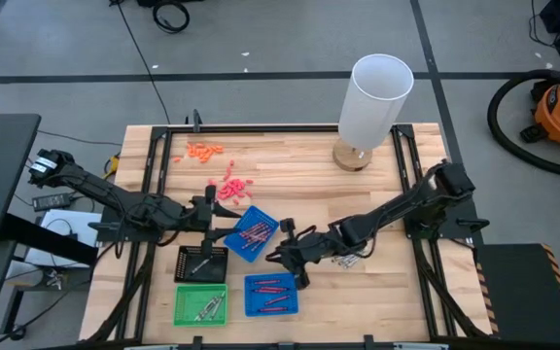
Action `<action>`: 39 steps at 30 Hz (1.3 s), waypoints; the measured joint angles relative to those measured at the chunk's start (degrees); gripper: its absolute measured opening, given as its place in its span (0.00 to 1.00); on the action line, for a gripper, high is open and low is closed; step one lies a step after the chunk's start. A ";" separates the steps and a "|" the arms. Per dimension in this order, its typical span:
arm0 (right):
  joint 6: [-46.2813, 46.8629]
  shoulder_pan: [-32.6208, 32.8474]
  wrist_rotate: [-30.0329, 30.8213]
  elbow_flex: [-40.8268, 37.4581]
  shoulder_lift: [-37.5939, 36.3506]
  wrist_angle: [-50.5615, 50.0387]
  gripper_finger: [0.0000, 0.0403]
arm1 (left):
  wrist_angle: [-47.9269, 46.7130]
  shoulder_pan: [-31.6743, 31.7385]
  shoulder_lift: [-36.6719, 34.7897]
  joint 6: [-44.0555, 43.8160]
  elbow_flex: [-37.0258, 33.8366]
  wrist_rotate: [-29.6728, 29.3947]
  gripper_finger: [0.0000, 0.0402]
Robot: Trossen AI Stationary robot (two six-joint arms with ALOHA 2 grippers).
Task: Sort crayons
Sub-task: Put the violet crayon into the bottom blue bin
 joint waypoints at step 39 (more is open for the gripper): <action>-6.74 -9.25 -16.83 -0.04 5.34 7.96 0.07 | -2.47 3.07 7.11 8.71 -0.04 -0.42 0.44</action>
